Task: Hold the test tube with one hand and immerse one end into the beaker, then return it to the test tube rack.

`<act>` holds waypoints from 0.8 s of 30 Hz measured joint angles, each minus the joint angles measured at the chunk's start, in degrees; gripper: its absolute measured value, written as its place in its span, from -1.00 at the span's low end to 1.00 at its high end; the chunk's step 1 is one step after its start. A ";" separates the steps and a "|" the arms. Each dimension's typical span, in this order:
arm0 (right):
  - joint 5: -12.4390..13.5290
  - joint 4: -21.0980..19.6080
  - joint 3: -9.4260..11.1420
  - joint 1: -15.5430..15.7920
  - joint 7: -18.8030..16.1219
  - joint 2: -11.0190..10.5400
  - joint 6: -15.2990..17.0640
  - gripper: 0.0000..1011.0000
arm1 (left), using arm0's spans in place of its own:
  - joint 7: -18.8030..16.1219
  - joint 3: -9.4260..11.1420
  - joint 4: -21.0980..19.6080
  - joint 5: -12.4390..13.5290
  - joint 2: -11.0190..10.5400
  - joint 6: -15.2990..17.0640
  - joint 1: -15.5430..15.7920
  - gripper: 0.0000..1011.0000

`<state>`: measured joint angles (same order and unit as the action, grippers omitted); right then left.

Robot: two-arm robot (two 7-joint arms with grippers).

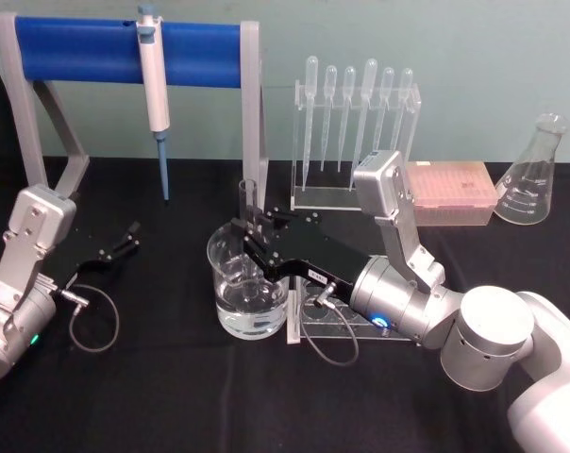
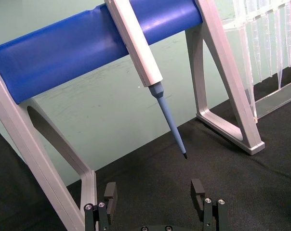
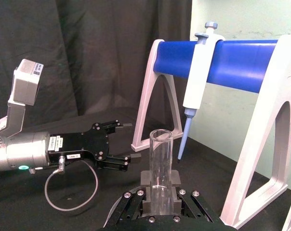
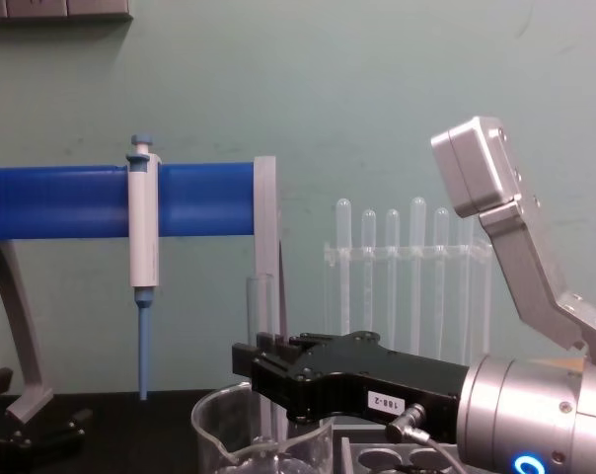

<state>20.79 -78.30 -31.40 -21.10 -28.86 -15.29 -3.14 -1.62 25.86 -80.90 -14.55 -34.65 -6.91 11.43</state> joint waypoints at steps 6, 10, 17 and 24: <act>0.00 0.00 0.00 0.00 0.00 0.00 0.00 -0.55 | 0.00 0.00 0.00 0.00 0.00 0.00 0.00 0.98; 0.00 0.00 0.00 0.00 0.00 0.00 0.00 -0.55 | 0.00 0.00 0.00 0.00 0.00 0.00 0.00 0.98; 0.00 0.00 0.00 0.00 0.00 0.00 0.00 -0.55 | 0.00 0.00 0.00 0.00 0.00 0.00 0.00 0.98; 0.00 0.00 0.00 0.00 0.00 0.00 0.00 -0.55 | 0.00 0.00 0.00 0.00 0.00 0.00 0.00 0.98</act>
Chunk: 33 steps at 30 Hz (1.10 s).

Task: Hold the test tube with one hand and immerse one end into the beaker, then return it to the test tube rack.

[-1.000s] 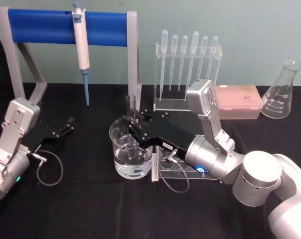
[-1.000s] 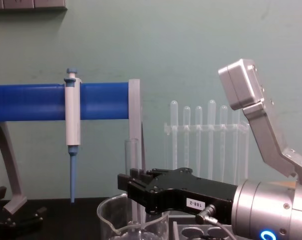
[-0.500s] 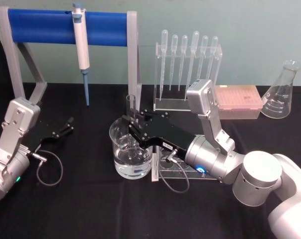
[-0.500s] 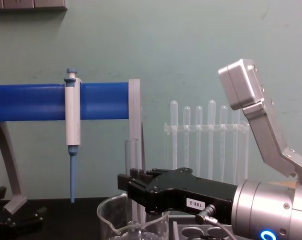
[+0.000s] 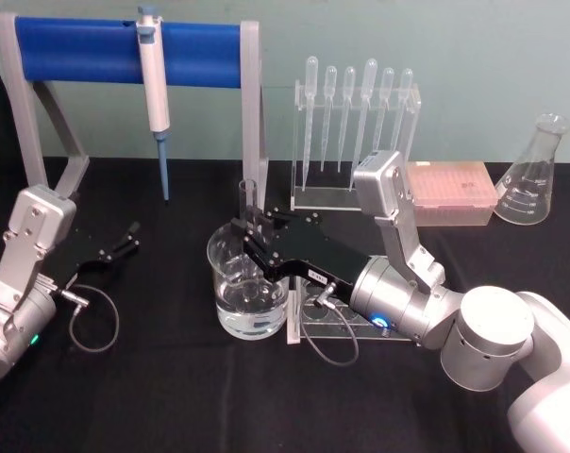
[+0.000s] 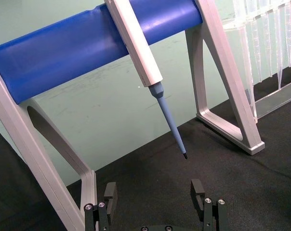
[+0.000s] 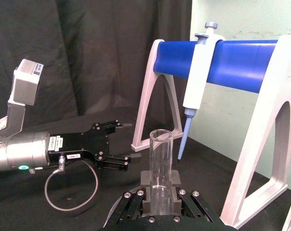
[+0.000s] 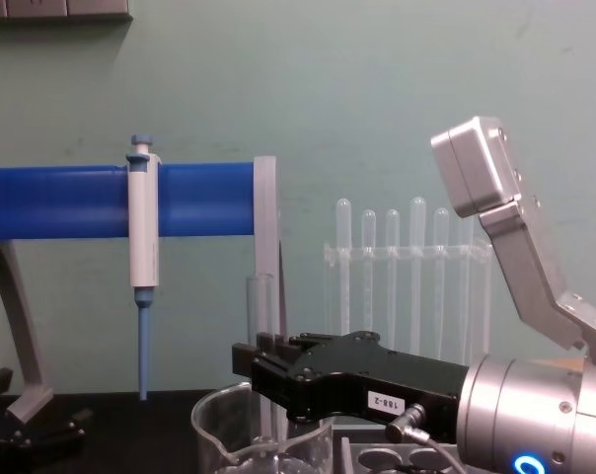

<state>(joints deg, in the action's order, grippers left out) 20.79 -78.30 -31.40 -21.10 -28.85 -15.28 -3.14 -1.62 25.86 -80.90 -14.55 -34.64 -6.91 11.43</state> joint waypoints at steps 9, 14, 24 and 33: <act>0.00 0.00 0.00 0.00 0.00 0.00 0.00 -0.55 | 0.00 0.00 0.00 0.00 0.00 0.00 0.00 0.98; 0.00 0.00 0.00 0.00 0.00 0.00 0.00 -0.55 | 0.00 0.00 0.00 0.00 0.00 0.00 0.00 0.98; 0.00 0.00 0.00 0.00 0.00 0.00 0.00 -0.55 | 0.00 0.00 0.00 0.00 0.00 0.00 0.00 0.98; 0.00 0.00 0.00 0.00 0.00 0.00 0.00 -0.55 | 0.00 0.00 0.00 0.00 0.00 0.00 0.00 0.98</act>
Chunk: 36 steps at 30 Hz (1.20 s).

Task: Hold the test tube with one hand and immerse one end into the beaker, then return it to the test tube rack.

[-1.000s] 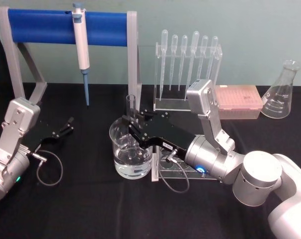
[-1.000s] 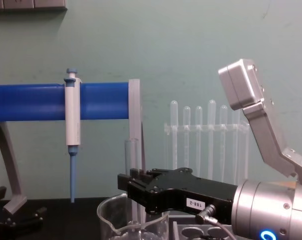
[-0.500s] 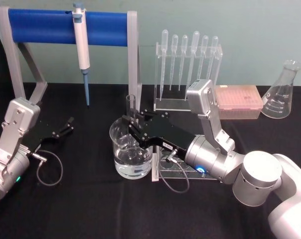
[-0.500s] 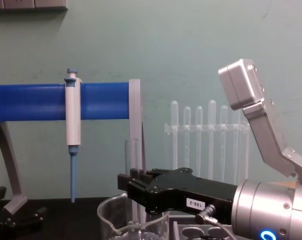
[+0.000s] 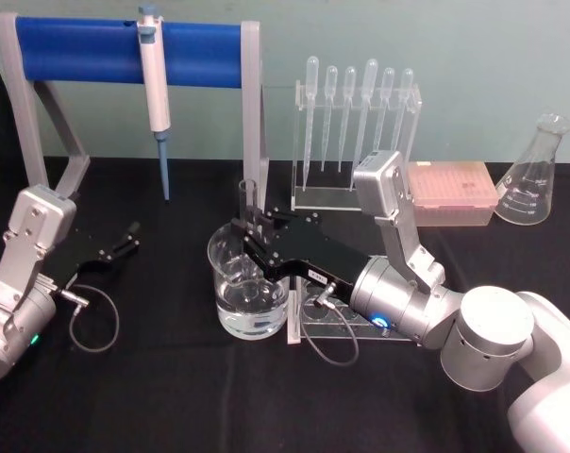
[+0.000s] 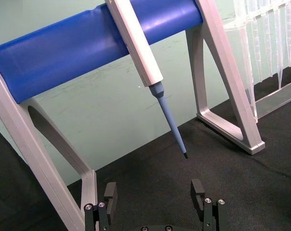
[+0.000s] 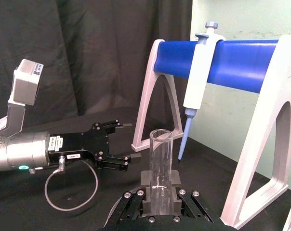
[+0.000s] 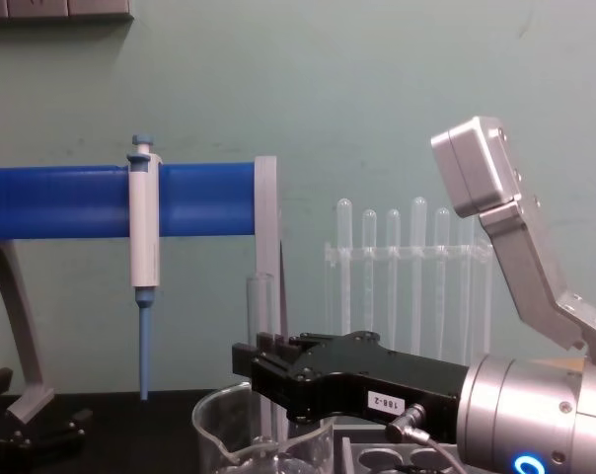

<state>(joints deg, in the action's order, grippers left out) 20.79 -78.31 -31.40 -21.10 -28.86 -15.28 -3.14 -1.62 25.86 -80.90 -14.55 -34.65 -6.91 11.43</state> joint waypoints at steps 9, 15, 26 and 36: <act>0.00 0.00 0.00 0.00 0.00 0.00 0.00 -0.55 | 0.00 0.00 0.00 0.00 0.00 0.00 0.00 0.98; 0.00 0.00 0.00 0.00 0.00 0.00 0.00 -0.55 | 0.00 0.00 0.00 0.00 0.00 0.00 0.00 0.98; 0.00 0.00 0.00 0.00 0.00 0.00 0.00 -0.55 | 0.00 0.00 0.00 0.00 0.00 0.00 0.00 0.98; 0.00 0.00 0.00 0.00 0.00 0.00 0.00 -0.55 | 0.00 0.00 0.00 0.00 0.00 0.00 0.00 0.98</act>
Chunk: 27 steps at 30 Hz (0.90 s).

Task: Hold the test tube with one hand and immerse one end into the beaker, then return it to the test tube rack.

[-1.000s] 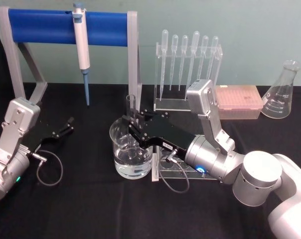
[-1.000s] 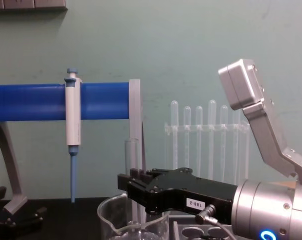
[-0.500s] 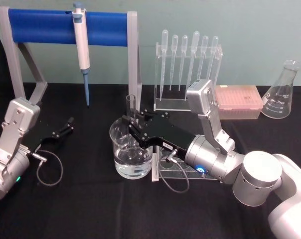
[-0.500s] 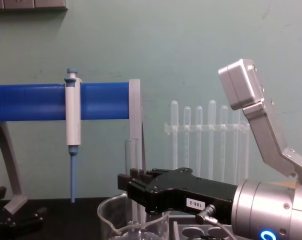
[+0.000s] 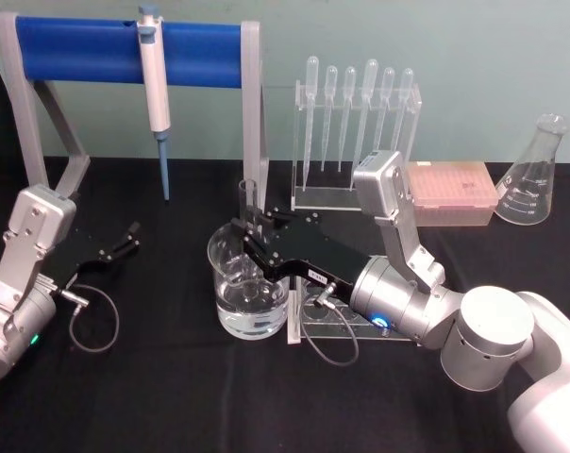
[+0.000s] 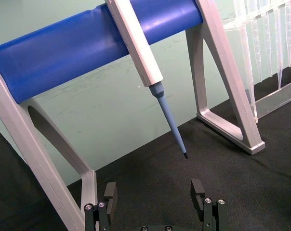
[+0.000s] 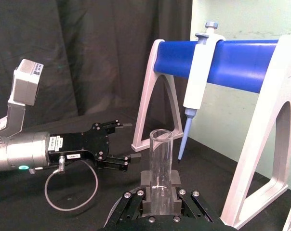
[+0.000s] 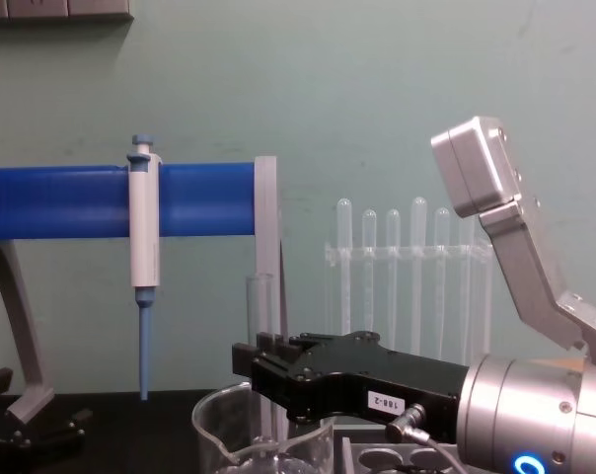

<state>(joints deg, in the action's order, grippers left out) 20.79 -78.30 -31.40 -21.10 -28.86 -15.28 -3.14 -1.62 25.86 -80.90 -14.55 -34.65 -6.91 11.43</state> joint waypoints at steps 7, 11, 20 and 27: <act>0.00 0.00 0.00 0.00 0.00 0.00 0.00 -0.55 | 0.00 0.00 0.00 0.00 0.00 0.00 0.00 0.98; 0.00 0.00 0.00 0.00 0.00 0.00 0.00 -0.55 | 0.00 0.00 0.00 0.00 0.00 0.00 0.00 0.98; 0.00 0.00 0.00 0.00 0.00 0.00 0.00 -0.55 | 0.00 0.00 0.00 0.00 0.00 0.00 0.00 0.98; 0.00 0.00 0.00 0.00 0.00 0.00 0.00 -0.55 | 0.00 0.00 0.00 0.00 0.00 0.00 0.00 0.98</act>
<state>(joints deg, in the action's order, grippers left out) 20.79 -78.30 -31.40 -21.10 -28.86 -15.28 -3.14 -1.62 25.86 -80.90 -14.55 -34.65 -6.91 11.44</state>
